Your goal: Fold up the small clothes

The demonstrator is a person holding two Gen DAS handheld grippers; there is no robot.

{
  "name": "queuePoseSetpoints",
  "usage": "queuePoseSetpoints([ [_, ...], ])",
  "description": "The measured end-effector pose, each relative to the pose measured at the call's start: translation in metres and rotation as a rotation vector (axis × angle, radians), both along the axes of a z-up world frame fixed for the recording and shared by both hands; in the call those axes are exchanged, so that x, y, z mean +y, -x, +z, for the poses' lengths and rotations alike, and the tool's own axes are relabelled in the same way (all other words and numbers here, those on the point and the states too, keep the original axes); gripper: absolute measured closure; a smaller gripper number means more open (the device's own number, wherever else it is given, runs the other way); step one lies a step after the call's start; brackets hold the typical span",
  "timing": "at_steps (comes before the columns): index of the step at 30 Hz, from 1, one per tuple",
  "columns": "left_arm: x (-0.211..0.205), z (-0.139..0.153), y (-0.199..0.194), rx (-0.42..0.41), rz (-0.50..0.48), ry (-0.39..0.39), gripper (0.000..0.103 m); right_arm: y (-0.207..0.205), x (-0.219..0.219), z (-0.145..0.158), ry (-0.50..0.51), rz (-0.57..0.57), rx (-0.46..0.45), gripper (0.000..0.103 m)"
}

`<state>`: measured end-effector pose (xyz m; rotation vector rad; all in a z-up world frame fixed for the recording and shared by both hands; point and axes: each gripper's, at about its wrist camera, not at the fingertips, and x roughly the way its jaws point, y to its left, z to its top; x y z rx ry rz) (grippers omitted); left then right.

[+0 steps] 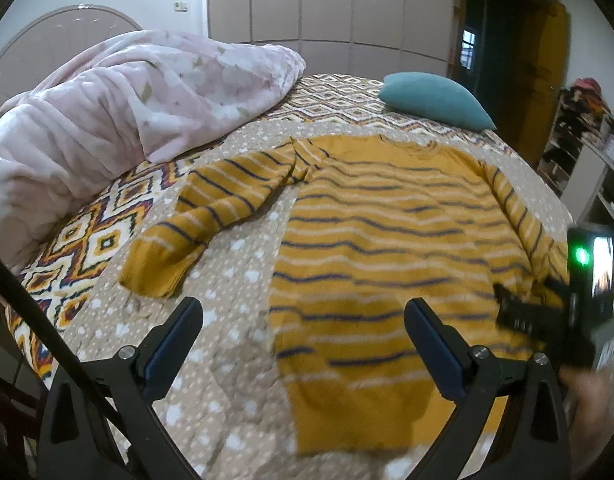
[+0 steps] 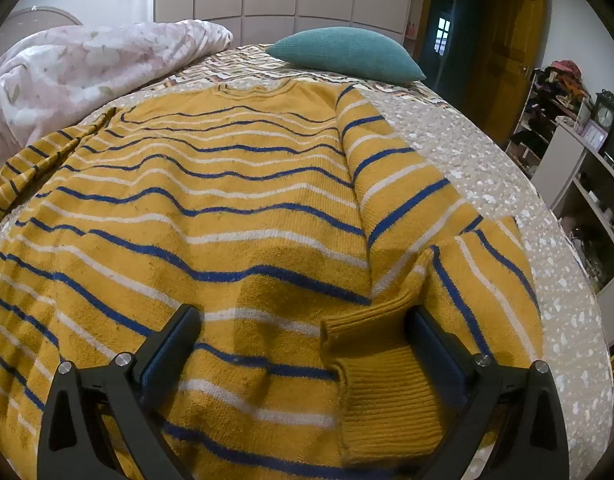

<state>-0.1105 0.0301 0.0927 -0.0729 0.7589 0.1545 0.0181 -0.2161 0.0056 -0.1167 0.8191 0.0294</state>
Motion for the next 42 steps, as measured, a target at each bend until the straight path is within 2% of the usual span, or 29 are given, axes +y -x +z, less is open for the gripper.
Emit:
queuePoseSetpoints([
  [2,0.007,-0.006,0.009,0.009,-0.012,-0.002,0.003,0.001,-0.002,0.0,-0.001,0.0,-0.024,0.0],
  [4,0.016,-0.013,0.016,0.023,-0.006,0.01,0.003,0.0,-0.003,0.0,-0.012,0.002,-0.008,0.0],
  [7,0.038,-0.02,0.025,0.048,0.031,0.061,0.003,0.001,-0.001,0.0,-0.008,0.003,0.01,0.0],
  [12,0.059,-0.016,0.042,0.02,0.073,0.126,0.003,0.001,0.0,0.0,-0.003,0.002,0.01,0.0],
  [15,0.069,-0.012,0.044,0.007,0.095,0.124,0.003,0.001,-0.002,0.001,0.005,0.003,-0.001,0.0],
  [20,0.099,-0.006,0.044,-0.021,0.159,0.094,0.003,0.002,-0.003,0.001,-0.016,0.005,0.058,0.0],
  [21,0.105,-0.007,0.043,-0.021,0.174,0.078,0.003,0.001,-0.002,0.001,-0.025,0.005,0.08,0.0],
  [24,0.133,-0.013,0.041,0.01,0.247,0.044,0.003,0.002,-0.002,0.003,-0.029,0.006,0.066,0.0],
  [27,0.147,-0.021,0.043,0.02,0.275,0.109,0.003,0.006,0.003,0.004,0.004,0.002,0.033,0.0],
  [30,0.142,-0.03,0.039,0.03,0.25,0.209,0.003,0.002,0.003,0.006,0.004,0.03,0.065,0.001],
  [31,0.135,-0.032,0.036,0.035,0.223,0.239,0.003,0.002,0.0,0.01,-0.01,0.051,0.068,0.01],
  [32,0.126,-0.033,0.033,0.041,0.189,0.249,0.003,0.005,-0.006,0.019,-0.027,0.061,0.048,0.033],
  [34,0.109,-0.036,0.028,0.05,0.13,0.245,0.003,0.023,-0.033,0.049,-0.135,0.067,-0.029,0.056],
  [36,0.095,-0.039,0.023,0.056,0.09,0.227,0.003,0.049,-0.066,0.078,-0.167,0.019,-0.153,0.054],
  [37,0.089,-0.042,0.02,0.055,0.074,0.225,0.003,0.056,-0.078,0.085,-0.153,-0.009,-0.181,0.046],
  [38,0.086,-0.044,0.018,0.053,0.067,0.232,0.003,0.061,-0.092,0.088,-0.151,-0.027,-0.176,0.038],
  [42,0.076,-0.051,0.012,0.041,0.038,0.298,0.003,0.062,-0.123,0.075,-0.165,-0.053,-0.024,0.038],
])
